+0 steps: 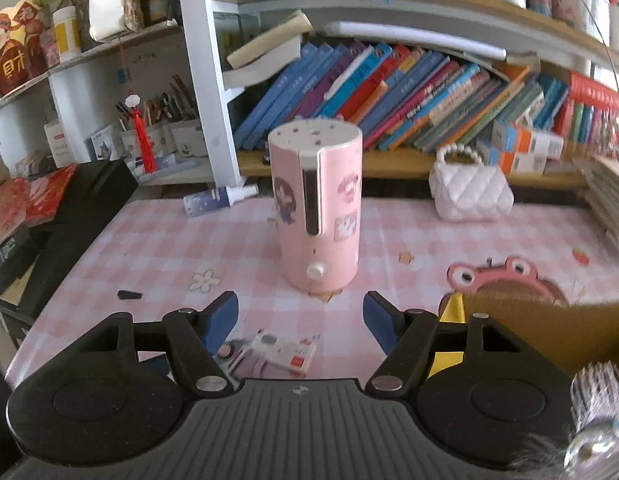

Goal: Organize objects
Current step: 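Reach the left tool to the grey toy car and grasp it, then lift the toy car with the left tool while the right tool grasps the small white box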

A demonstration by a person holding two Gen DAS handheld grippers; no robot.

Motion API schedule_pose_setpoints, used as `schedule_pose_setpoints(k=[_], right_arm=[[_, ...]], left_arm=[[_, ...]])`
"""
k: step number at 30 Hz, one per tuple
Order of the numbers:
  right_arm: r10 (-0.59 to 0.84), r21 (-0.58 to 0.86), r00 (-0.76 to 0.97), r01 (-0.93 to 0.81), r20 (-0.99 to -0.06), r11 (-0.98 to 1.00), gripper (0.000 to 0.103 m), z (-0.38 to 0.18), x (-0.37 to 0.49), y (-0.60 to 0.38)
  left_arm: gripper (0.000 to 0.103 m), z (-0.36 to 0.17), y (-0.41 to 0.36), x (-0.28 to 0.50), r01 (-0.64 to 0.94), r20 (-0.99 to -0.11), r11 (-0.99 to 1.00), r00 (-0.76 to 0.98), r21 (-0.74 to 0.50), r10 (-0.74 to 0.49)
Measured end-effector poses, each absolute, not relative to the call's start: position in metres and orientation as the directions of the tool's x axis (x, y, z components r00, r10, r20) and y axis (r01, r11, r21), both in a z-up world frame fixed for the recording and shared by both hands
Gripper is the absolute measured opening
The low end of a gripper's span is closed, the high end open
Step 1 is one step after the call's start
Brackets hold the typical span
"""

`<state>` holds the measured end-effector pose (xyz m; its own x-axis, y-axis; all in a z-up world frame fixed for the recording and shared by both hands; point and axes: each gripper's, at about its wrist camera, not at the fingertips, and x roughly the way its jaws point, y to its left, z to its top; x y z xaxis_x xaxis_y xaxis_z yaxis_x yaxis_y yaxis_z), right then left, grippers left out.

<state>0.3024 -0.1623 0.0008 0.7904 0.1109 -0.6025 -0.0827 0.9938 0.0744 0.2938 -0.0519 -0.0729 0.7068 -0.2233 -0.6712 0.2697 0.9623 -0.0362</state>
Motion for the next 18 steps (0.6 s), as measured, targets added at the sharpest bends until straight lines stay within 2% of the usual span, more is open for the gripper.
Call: schedule_pose_setpoints(k=[9, 18], right_arm=[[0.082, 0.068, 0.776, -0.051, -0.625, 0.996, 0.067, -0.002, 0.316, -0.172], [0.150, 0.148, 0.701, -0.065, -0.697, 0.987, 0.067, -0.016, 0.329, -0.157]], left_arm=[[0.047, -0.097, -0.054, 0.308, 0.276, -0.697, 0.961, 0.687, -0.012, -0.206], [0.047, -0.075, 0.005, 0.286, 0.133, -0.681, 0.987, 0.714, -0.093, -0.161]])
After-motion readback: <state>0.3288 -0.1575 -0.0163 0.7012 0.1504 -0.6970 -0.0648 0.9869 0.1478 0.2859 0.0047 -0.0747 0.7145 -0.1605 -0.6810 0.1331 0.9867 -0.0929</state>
